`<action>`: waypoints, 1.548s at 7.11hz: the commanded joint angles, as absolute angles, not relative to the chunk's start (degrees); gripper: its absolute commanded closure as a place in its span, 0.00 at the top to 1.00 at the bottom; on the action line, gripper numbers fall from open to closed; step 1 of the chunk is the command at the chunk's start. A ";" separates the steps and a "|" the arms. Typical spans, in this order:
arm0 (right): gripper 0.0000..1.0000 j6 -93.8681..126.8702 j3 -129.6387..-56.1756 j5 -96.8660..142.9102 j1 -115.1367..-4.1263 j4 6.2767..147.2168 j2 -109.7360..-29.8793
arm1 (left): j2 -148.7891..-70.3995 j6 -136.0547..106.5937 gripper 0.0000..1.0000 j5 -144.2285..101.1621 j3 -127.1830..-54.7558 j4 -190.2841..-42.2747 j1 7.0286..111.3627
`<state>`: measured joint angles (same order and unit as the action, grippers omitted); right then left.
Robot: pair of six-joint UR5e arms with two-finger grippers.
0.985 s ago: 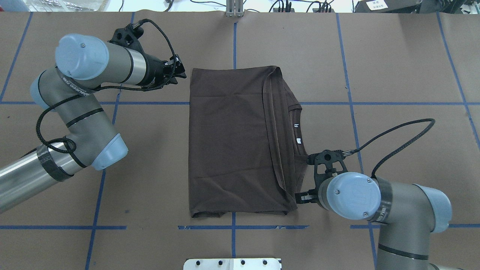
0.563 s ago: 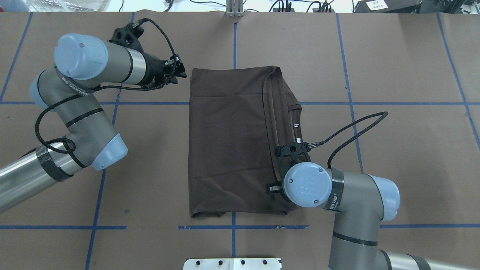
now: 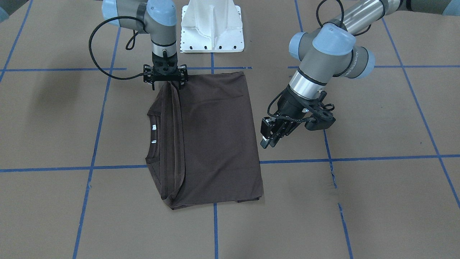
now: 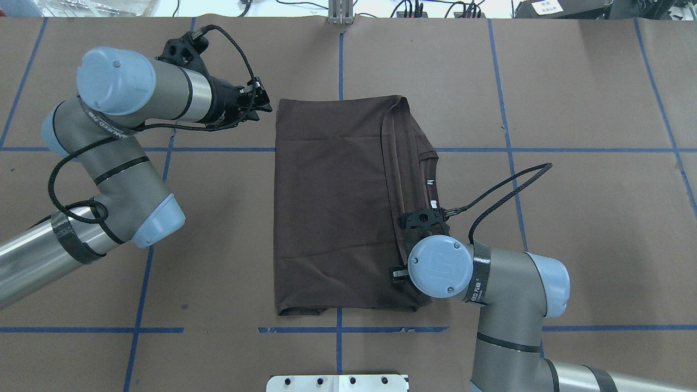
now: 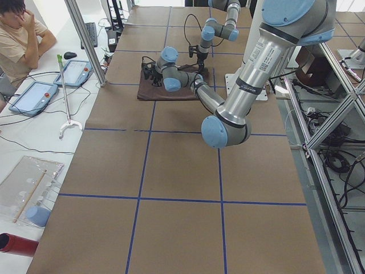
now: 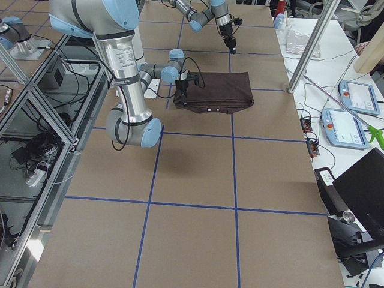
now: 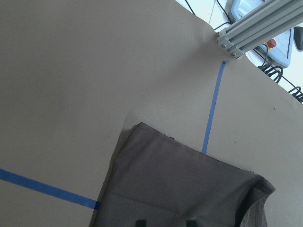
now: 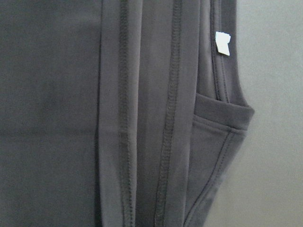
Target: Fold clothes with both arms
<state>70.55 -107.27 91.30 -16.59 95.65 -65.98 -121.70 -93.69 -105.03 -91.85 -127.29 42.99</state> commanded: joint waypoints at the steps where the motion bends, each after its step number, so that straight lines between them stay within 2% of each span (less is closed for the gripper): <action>1: 1.00 67.79 -108.18 91.67 -17.48 95.62 -67.75 | -121.73 -93.69 0.40 -105.03 -91.85 -127.44 42.98; 4: 1.00 62.23 -113.89 91.50 -19.25 94.40 -78.72 | -121.73 -93.69 0.40 -105.12 -91.93 -127.44 42.98; 6: 1.00 64.85 -114.26 91.32 -19.59 95.09 -73.33 | -121.64 -93.60 0.40 -105.12 -92.80 -127.18 43.07; 7: 1.00 65.73 -111.56 91.32 -21.25 95.18 -69.39 | -121.64 -93.69 0.40 -105.12 -92.90 -127.18 43.07; 8: 1.00 65.74 -105.79 91.32 -23.10 95.19 -63.34 | -121.38 -93.69 0.40 -105.20 -93.34 -127.09 43.07; 11: 1.00 63.73 -94.97 91.49 -27.93 94.57 -56.46 | -120.85 -93.60 0.40 -105.20 -93.69 -127.18 43.07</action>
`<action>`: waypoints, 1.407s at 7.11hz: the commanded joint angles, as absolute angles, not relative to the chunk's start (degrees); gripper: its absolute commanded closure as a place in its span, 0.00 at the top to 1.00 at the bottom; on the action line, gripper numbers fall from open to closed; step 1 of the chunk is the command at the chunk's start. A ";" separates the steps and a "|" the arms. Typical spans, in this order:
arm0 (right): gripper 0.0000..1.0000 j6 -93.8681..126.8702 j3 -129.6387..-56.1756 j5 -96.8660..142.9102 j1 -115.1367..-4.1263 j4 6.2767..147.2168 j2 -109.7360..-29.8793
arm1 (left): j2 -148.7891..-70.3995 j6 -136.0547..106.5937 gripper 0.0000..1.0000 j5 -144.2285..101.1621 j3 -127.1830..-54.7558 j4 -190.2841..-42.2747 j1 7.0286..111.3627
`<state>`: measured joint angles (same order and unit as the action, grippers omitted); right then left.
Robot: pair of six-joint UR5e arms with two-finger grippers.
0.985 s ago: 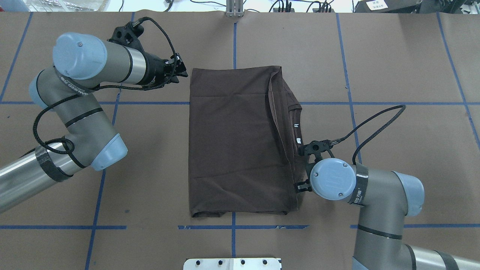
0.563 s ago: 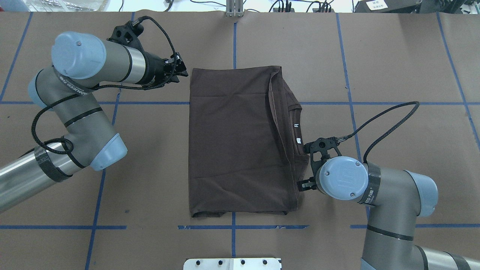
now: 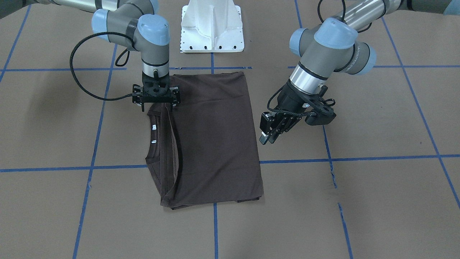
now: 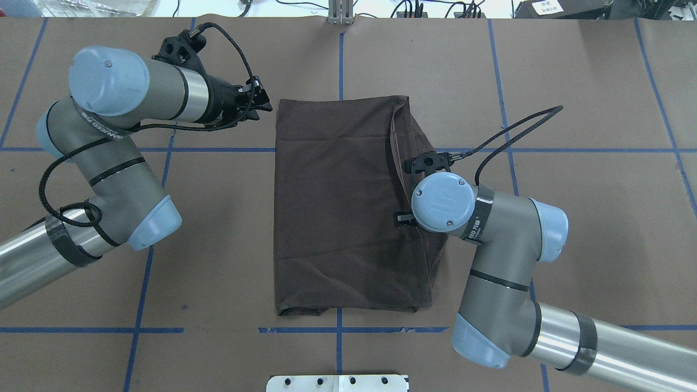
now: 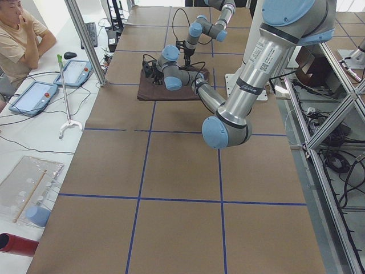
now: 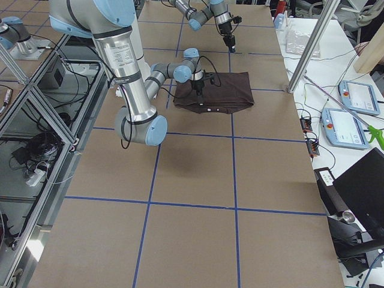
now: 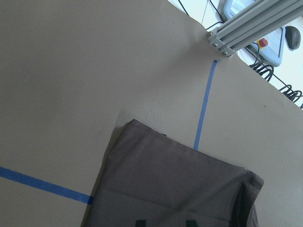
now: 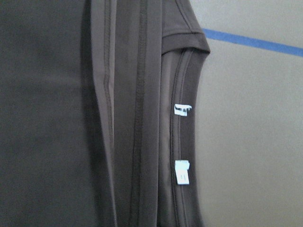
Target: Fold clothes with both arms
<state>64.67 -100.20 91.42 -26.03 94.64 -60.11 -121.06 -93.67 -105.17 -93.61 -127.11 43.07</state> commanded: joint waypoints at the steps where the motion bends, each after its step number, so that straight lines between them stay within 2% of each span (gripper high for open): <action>1: 1.00 62.94 -91.27 92.10 -29.69 92.48 -54.69 | -120.85 -93.69 0.40 -105.21 -93.60 -127.26 42.98; 3: 1.00 57.16 -89.47 95.95 -33.29 87.72 -56.94 | -120.85 -93.60 0.40 -105.21 -93.60 -127.35 42.98; 5: 1.00 57.13 -93.32 97.73 -33.84 87.63 -60.62 | -120.85 -93.60 0.39 -105.21 -93.69 -127.44 42.98; 6: 1.00 58.35 -98.39 98.52 -33.49 89.80 -61.78 | -120.85 -93.60 0.39 -105.21 -93.69 -127.35 42.98; 8: 0.98 74.51 -101.92 98.96 -31.22 90.09 -60.82 | -120.85 -93.60 0.39 -105.21 -93.78 -127.35 42.98; 9: 0.85 86.28 -105.00 98.88 -28.59 90.00 -60.82 | -120.85 -93.60 0.39 -105.21 -93.69 -127.44 42.98; 10: 0.81 95.79 -106.42 98.09 -25.61 90.00 -60.91 | -120.76 -93.60 0.39 -105.21 -93.69 -127.44 43.07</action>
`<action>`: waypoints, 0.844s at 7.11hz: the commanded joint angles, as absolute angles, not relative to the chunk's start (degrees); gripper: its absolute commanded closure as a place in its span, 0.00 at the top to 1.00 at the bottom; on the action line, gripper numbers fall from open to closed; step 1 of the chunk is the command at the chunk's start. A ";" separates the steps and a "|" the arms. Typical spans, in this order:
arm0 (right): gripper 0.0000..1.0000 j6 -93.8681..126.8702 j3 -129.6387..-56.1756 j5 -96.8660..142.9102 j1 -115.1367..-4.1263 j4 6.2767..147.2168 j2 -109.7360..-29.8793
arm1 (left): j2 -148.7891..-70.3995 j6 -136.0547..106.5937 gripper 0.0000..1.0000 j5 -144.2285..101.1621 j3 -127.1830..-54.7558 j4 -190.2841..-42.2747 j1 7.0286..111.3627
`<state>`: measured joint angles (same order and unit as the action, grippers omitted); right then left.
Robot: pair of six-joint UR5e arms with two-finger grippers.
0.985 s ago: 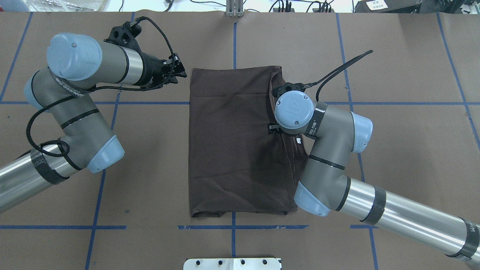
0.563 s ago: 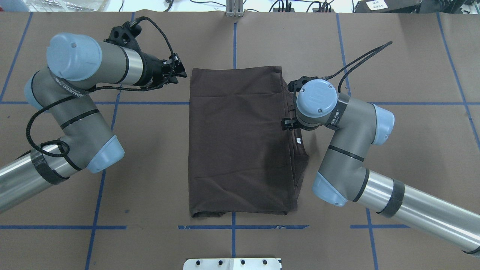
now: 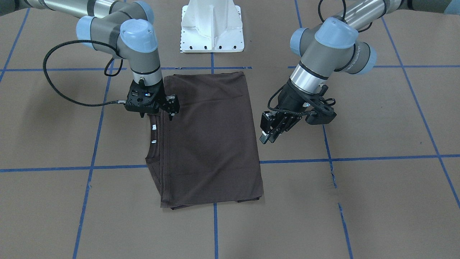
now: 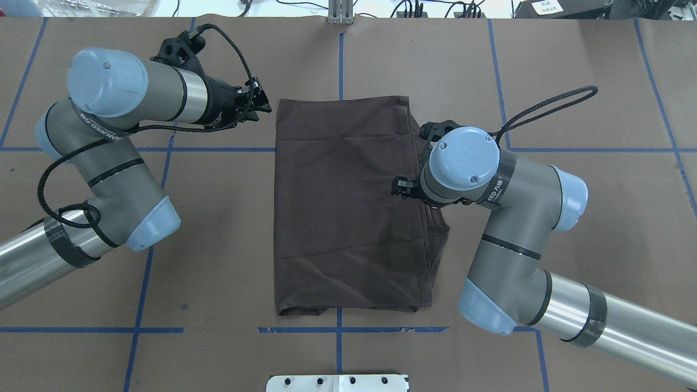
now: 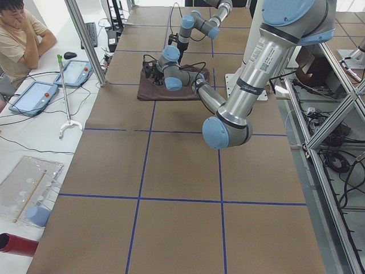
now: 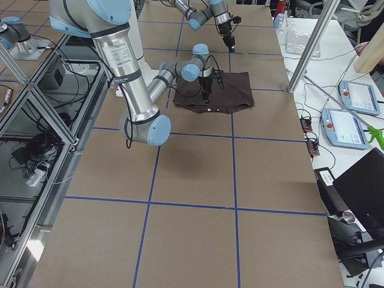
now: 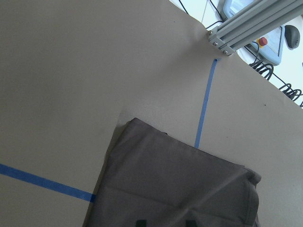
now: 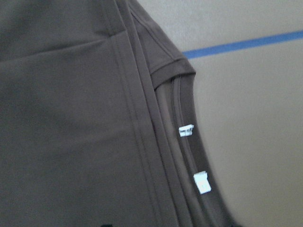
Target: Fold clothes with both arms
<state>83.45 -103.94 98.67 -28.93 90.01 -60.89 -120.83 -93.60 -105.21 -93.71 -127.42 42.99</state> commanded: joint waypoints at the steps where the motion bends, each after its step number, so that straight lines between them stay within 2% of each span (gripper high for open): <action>1: 0.81 103.46 -106.61 95.74 -22.53 90.00 -60.91 | -120.07 -93.60 0.39 -105.21 -93.78 -127.53 42.98; 3: 0.83 114.99 -106.61 93.53 -17.87 90.00 -61.52 | -119.88 -93.60 0.39 -105.12 -93.96 -127.53 42.98; 6: 0.84 116.98 -106.70 92.46 -17.05 90.00 -64.15 | -119.71 -93.60 0.39 -105.12 -93.96 -127.53 42.98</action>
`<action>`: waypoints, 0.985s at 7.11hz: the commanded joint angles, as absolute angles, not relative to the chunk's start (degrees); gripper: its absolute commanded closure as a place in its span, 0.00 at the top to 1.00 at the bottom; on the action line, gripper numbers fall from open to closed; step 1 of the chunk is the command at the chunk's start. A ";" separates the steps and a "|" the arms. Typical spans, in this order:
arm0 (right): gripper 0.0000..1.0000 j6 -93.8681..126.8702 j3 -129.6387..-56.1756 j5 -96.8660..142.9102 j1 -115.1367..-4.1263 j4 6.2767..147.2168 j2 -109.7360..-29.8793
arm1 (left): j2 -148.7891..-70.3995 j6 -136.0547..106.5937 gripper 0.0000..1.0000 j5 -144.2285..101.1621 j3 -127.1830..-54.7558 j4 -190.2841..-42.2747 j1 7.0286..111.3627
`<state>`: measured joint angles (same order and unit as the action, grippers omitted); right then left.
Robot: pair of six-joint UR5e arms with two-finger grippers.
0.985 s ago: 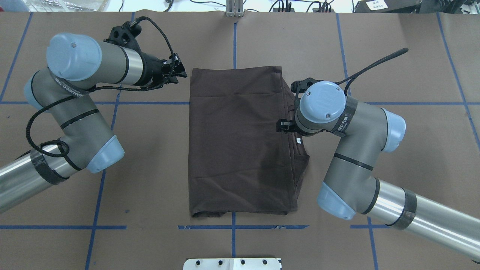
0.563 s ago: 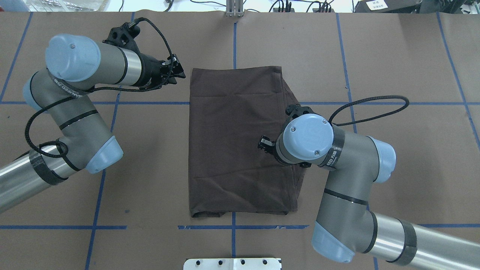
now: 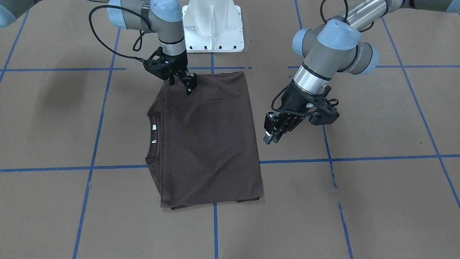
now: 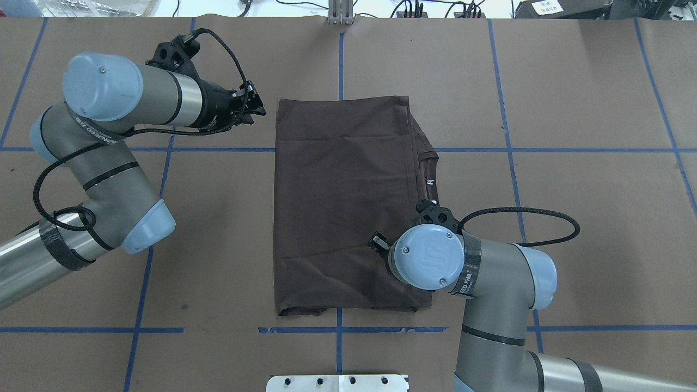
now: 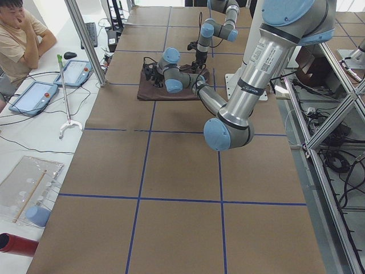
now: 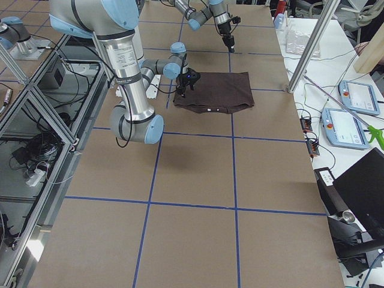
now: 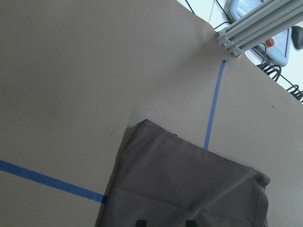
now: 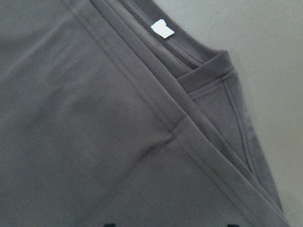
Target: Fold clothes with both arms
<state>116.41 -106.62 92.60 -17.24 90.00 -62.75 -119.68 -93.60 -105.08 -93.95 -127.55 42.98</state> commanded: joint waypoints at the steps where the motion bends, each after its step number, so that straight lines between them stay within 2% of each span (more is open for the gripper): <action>1: 0.84 117.07 -106.79 92.46 -16.96 90.00 -64.77 | -119.71 -93.60 0.39 -105.03 -93.96 -127.53 42.89; 7: 0.84 118.56 -107.05 92.72 -14.68 90.09 -66.18 | -119.71 -93.69 0.39 -105.03 -94.39 -127.35 42.89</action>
<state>118.24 -107.05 92.72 -15.26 90.08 -66.14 -119.78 -93.69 -105.03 -94.14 -127.44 42.89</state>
